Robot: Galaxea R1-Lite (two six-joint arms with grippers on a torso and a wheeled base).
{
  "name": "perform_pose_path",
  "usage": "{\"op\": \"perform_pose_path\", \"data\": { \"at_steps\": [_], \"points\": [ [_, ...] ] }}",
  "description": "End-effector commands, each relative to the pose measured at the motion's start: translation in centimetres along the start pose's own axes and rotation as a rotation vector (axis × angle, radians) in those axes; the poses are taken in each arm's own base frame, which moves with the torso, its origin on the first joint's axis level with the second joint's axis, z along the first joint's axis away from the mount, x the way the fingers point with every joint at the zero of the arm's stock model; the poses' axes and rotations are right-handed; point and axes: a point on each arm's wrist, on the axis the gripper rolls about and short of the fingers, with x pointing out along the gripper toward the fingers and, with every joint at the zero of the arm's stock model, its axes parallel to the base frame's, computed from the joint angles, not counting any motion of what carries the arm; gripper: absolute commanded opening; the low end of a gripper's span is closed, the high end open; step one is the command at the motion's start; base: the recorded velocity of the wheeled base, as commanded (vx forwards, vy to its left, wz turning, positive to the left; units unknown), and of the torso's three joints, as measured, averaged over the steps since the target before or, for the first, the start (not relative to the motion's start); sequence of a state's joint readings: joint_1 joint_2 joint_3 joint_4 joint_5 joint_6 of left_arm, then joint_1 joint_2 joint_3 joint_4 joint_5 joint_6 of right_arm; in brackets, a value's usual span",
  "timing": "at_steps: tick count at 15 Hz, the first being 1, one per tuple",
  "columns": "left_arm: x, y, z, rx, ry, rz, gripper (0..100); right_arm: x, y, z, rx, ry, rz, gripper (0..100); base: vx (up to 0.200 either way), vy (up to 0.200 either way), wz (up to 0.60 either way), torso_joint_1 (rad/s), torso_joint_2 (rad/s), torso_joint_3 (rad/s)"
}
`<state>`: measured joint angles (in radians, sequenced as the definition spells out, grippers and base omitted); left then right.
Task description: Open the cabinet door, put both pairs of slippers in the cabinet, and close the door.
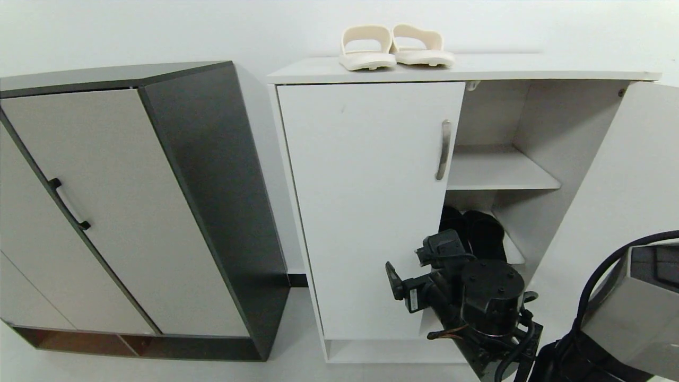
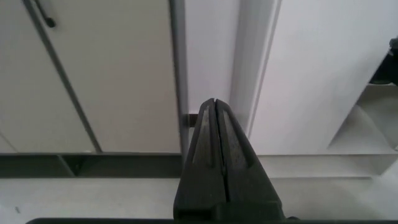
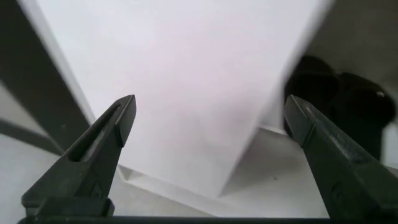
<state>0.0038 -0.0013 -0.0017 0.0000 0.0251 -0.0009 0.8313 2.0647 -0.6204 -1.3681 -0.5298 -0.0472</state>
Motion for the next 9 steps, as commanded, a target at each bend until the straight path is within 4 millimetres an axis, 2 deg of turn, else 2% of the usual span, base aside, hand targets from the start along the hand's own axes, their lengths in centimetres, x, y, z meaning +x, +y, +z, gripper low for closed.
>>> {"op": "perform_pose_path", "data": {
  "at_steps": [1,7,9],
  "points": [
    [0.01,0.00,0.00,-0.001,0.001,0.002,0,0.16,-0.16,-0.80,-0.022,0.018,-0.006,100,0.000,0.000,0.00,0.000,0.00,0.000],
    [0.01,0.00,0.00,-0.002,0.001,0.002,0,0.19,-0.71,-1.66,-0.057,-0.046,0.015,100,0.000,0.000,0.00,0.000,0.00,0.000],
    [0.01,0.00,0.00,-0.002,0.001,0.002,0,0.16,-0.74,-1.41,-0.050,-0.063,0.018,100,0.000,0.000,0.00,0.000,0.00,0.000]
  ]
}}
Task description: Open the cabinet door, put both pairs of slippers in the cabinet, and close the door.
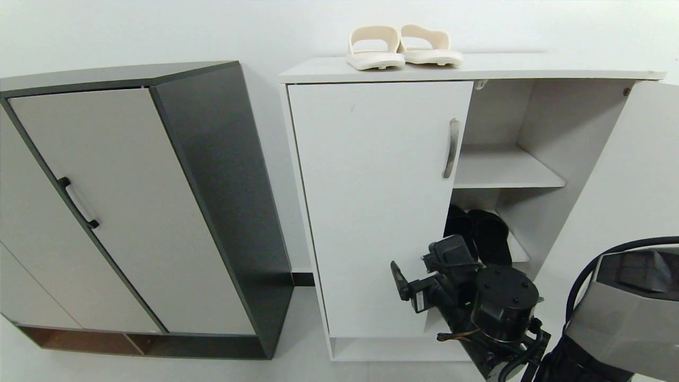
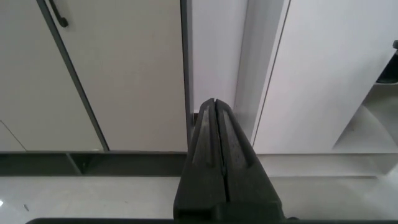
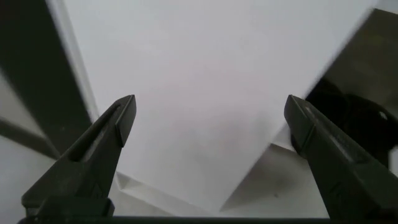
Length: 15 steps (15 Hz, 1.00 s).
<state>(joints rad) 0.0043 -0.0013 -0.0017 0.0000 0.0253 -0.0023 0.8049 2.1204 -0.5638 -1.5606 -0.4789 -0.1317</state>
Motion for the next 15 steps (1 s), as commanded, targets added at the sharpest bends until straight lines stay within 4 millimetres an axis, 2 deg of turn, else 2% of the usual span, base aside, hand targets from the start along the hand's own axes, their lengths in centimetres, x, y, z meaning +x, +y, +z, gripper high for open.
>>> {"op": "perform_pose_path", "data": {
  "at_steps": [1,8,11,15],
  "points": [
    [0.01,0.00,0.00,-0.001,0.001,0.001,0,0.04,-0.03,-0.36,-0.006,0.011,-0.001,100,0.000,0.000,0.00,0.000,0.00,0.000],
    [0.01,0.00,0.00,-0.001,0.001,0.001,0,0.08,-0.10,-0.31,-0.003,0.004,0.009,100,0.000,0.000,0.00,0.000,-0.02,-0.024],
    [0.01,0.00,0.00,-0.001,0.001,0.001,0,0.07,-0.06,-0.22,-0.001,0.001,0.010,100,0.000,0.000,0.00,0.020,-0.20,-0.323],
    [0.01,0.00,0.00,-0.001,0.001,0.001,0,0.09,-0.11,-0.19,-0.001,0.001,0.010,100,0.000,0.000,0.00,0.059,-0.52,-0.362]
  ]
}}
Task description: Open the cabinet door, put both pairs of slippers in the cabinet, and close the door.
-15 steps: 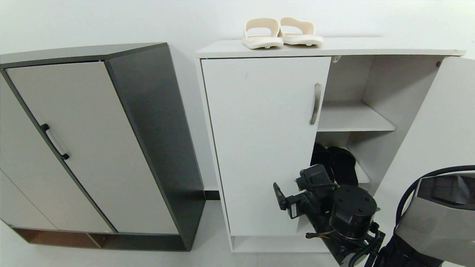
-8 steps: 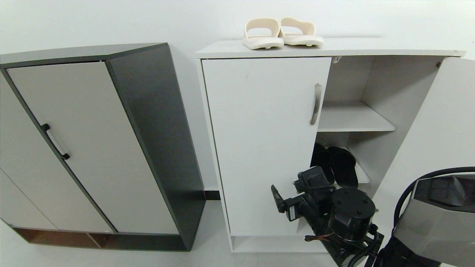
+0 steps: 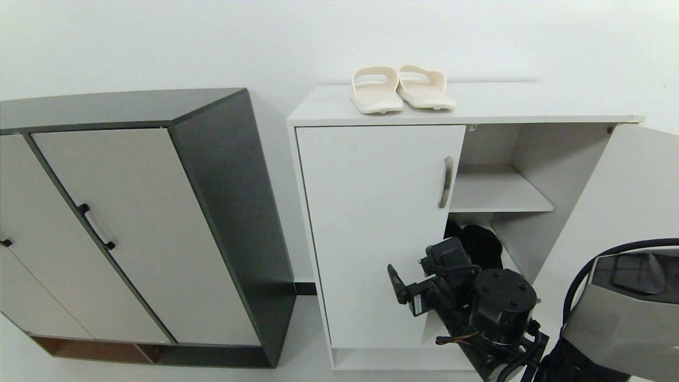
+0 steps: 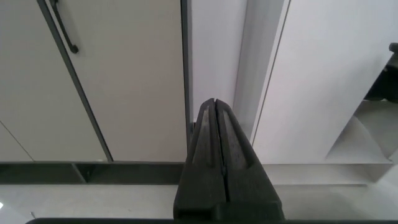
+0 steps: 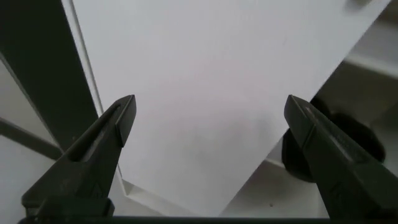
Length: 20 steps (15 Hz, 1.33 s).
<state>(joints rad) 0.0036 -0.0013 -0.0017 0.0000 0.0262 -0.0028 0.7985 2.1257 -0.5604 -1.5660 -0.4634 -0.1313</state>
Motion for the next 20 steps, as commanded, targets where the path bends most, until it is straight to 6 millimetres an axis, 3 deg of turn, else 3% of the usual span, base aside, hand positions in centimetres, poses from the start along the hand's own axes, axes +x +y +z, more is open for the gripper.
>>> {"op": "perform_pose_path", "data": {
  "at_steps": [1,15,20],
  "points": [
    [0.0,0.0,0.0,0.000,0.001,0.001,0,0.0,0.0,0.0,-0.002,0.002,0.001,100,0.000,0.000,0.00,0.115,-0.46,-0.344],
    [0.0,0.0,0.0,0.001,0.001,0.001,0,-0.1,0.0,-0.1,0.000,0.002,0.003,100,0.000,0.000,0.00,0.166,-0.48,-0.319],
    [0.0,0.0,0.0,0.001,0.001,0.002,0,-0.7,-0.5,-0.9,-0.070,0.031,0.080,100,0.000,0.000,0.00,0.149,-0.38,-0.225]
  ]
}}
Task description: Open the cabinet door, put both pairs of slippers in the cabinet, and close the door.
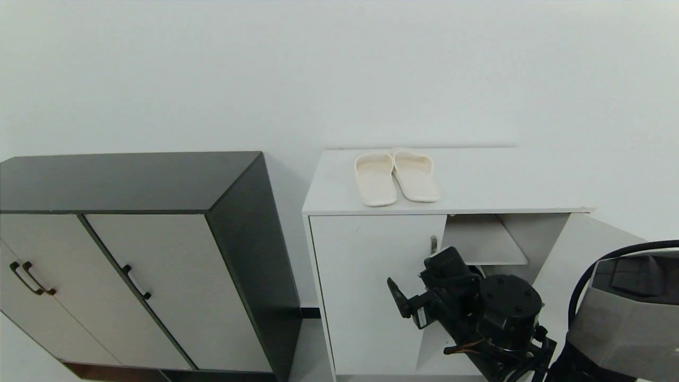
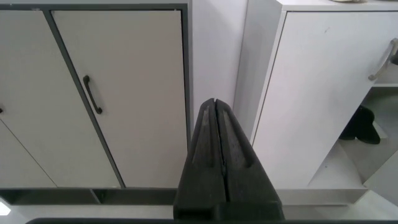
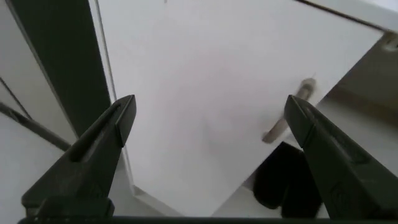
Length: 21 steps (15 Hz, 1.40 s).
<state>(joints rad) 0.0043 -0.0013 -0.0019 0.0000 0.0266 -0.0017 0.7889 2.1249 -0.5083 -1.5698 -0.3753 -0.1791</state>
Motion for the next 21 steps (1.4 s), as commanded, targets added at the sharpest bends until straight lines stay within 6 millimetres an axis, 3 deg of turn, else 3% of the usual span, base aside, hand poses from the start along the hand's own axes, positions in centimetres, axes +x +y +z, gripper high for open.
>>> {"op": "perform_pose_path", "data": {
  "at_steps": [1,3,4,7,8,10,11,13,18,21],
  "points": [
    [0.0,0.0,0.0,0.000,0.002,0.001,0,-0.2,-0.4,0.6,-0.008,-0.014,-0.019,100,0.000,0.000,0.00,0.032,-0.09,-0.051],
    [0.0,0.0,0.0,0.000,0.002,-0.002,0,0.0,-0.5,3.1,0.007,-0.062,-0.050,100,0.000,0.000,0.00,0.000,0.00,0.000],
    [0.0,0.0,0.0,0.000,0.002,0.000,0,0.0,-0.4,3.9,0.012,-0.027,-0.070,100,0.000,0.000,0.00,0.000,0.00,0.000],
    [0.0,0.0,0.0,0.000,0.002,0.000,0,-0.3,-0.3,9.2,0.156,0.169,-0.080,100,0.000,0.000,0.00,0.000,0.00,0.000],
    [0.0,0.0,0.0,0.000,0.002,0.000,0,-0.4,-0.4,9.9,0.168,0.196,-0.094,100,0.000,0.000,0.00,0.000,0.00,0.000],
    [0.0,0.0,0.0,0.005,0.002,0.000,0,0.5,-0.6,14.7,0.279,0.201,-0.234,100,0.000,0.000,0.00,0.000,0.00,0.000],
    [0.0,0.0,0.0,0.003,0.002,0.000,0,1.1,-0.6,16.0,0.303,0.169,-0.268,100,0.000,0.000,0.00,0.000,0.00,0.000],
    [0.0,0.0,0.0,0.003,0.002,0.000,0,1.7,-0.6,16.6,0.310,0.149,-0.285,100,0.000,0.000,0.00,0.000,0.00,0.000],
    [0.0,0.0,0.0,0.005,0.002,0.000,0,2.6,-0.2,15.2,0.289,0.184,-0.286,100,0.000,0.000,0.00,0.000,0.00,0.000],
    [0.0,0.0,0.0,0.005,0.002,-0.002,0,2.9,-0.2,14.8,0.284,0.191,-0.292,100,0.200,0.000,0.00,-0.001,0.00,0.002]
  ]
}}
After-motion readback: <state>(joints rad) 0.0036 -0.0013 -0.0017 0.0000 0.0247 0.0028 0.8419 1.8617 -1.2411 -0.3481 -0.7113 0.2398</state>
